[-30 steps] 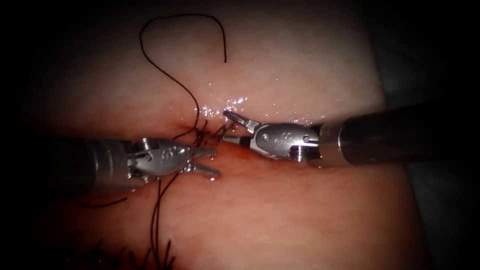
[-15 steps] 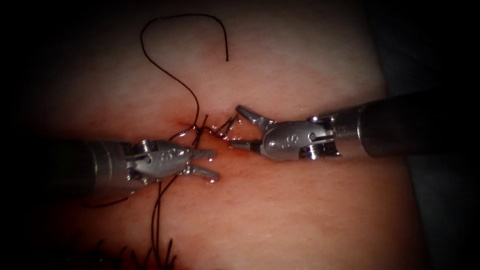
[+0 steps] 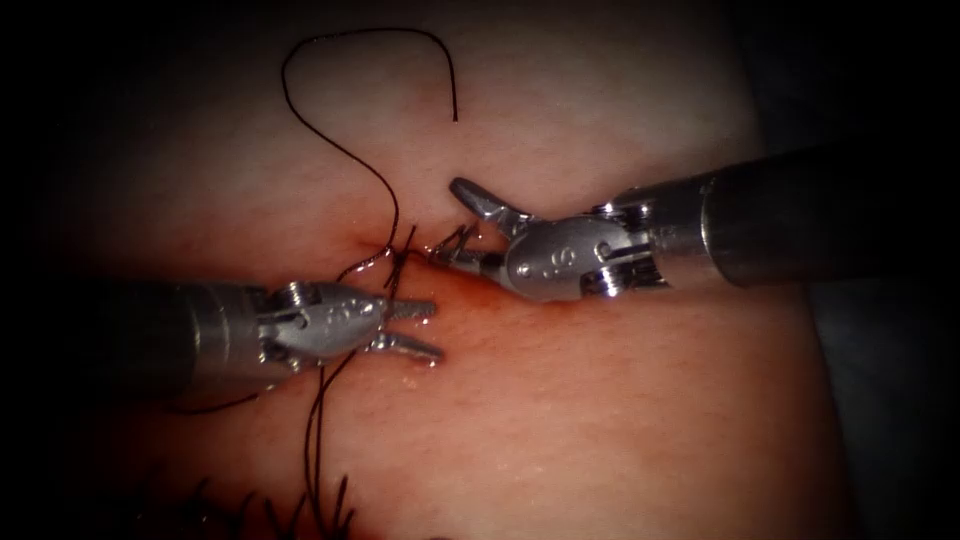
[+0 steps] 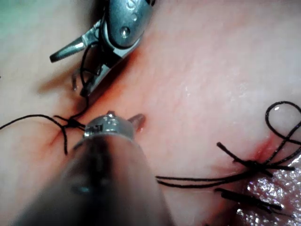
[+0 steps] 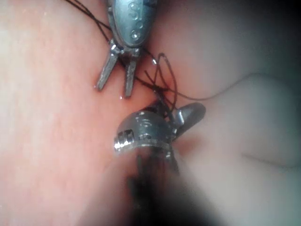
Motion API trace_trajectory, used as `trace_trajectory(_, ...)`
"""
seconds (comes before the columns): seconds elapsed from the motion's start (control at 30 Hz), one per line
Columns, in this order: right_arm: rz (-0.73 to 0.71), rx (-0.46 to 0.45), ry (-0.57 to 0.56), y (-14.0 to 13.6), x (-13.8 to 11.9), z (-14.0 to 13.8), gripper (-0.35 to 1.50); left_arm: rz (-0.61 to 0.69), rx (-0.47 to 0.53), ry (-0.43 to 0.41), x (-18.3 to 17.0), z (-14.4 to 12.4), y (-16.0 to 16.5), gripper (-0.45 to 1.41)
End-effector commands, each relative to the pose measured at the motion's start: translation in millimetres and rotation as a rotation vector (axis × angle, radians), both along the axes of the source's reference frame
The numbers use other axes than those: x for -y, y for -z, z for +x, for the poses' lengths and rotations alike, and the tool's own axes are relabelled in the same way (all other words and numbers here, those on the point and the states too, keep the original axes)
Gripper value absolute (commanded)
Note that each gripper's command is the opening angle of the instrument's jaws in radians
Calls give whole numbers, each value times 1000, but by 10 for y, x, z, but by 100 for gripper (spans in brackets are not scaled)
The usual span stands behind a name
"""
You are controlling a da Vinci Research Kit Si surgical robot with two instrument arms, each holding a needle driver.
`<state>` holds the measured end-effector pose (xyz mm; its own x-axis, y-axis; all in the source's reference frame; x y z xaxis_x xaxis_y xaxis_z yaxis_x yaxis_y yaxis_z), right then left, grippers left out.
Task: Wound Closure
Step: Pass the needle through the tissue above the wound with the right gripper.
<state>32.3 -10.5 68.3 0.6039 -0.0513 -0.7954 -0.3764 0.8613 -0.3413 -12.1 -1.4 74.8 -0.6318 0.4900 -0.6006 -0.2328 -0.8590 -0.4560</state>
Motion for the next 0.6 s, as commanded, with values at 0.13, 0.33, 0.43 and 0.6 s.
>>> trace_trajectory(0.13, 6, -6, 39, -16, 6, 3, -35, 0, 0, 1, 1, -6, -4, 19)
trace_trajectory(0.33, 10, 9, 90, -22, 3, -2, -35, 7, -2, 10, -4, -11, -4, 24)
trace_trajectory(0.43, 10, -5, 108, -27, 0, -5, -35, 8, -4, 8, -9, -15, -4, 26)
trace_trajectory(0.6, 81, -55, 82, -30, -3, -9, -35, -12, 12, 26, -23, -23, -6, 19)
